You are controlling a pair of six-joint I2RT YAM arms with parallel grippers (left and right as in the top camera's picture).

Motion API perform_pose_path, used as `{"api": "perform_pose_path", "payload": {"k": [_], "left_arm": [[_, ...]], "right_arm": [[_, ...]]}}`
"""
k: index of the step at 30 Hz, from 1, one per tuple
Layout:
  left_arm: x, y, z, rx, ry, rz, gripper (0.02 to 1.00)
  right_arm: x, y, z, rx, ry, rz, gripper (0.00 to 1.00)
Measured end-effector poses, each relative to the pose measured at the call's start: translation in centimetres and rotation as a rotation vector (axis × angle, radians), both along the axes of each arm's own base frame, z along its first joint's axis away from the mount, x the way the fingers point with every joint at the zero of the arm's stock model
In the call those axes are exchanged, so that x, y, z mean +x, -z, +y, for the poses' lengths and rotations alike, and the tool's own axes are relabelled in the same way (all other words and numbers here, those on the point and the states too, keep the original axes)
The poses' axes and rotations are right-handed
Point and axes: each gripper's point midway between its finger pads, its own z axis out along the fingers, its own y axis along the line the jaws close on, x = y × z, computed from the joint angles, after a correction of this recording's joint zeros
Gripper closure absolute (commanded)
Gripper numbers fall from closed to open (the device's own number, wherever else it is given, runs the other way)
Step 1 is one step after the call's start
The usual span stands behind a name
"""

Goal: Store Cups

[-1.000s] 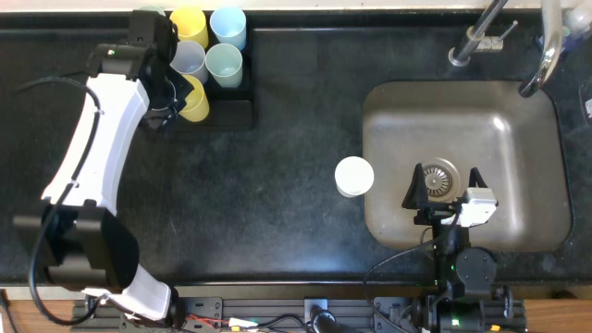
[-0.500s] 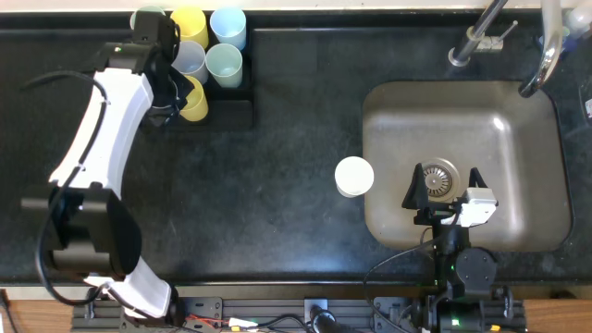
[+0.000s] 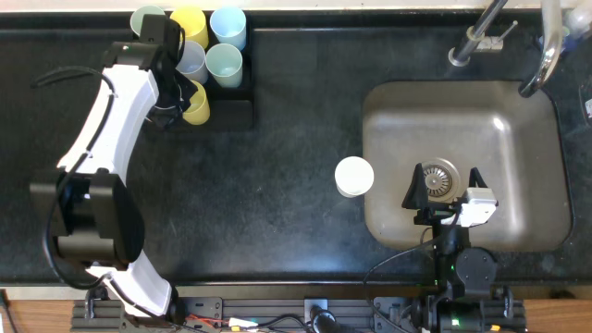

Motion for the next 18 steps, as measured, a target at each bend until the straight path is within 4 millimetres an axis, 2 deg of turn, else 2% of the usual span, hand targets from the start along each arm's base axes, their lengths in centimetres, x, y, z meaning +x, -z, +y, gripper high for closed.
{"api": "perform_pose_path", "payload": {"k": [1, 7, 10, 13, 15, 18], "left_arm": [[0.0, 0.0, 0.0, 0.0, 0.0, 0.0, 0.02], [-0.4, 0.0, 0.1, 0.002, -0.002, 0.014, 0.023], [-1.0, -1.0, 0.2, 0.004, -0.003, 0.009, 0.02], [-1.9, -3.7, 0.2, 0.003, -0.003, -0.035, 0.02], [-3.0, -6.6, 0.3, -0.001, -0.003, -0.092, 0.02], [-5.9, -11.6, 0.5, -0.006, 0.002, -0.188, 0.02]], "right_arm": [[0.0, 0.0, 0.0, 0.0, 0.0, 0.0, 0.007], [0.0, 0.0, 0.0, 0.0, 0.0, 0.0, 0.003], [0.0, 0.0, 0.0, 0.0, 0.0, 0.0, 0.005], [0.0, 0.0, 0.0, 0.0, 0.0, 0.0, 0.003], [0.0, 0.0, 0.0, 0.0, 0.0, 0.0, 0.005], [0.0, 0.0, 0.0, 0.001, 0.0, 0.0, 0.005]]}}
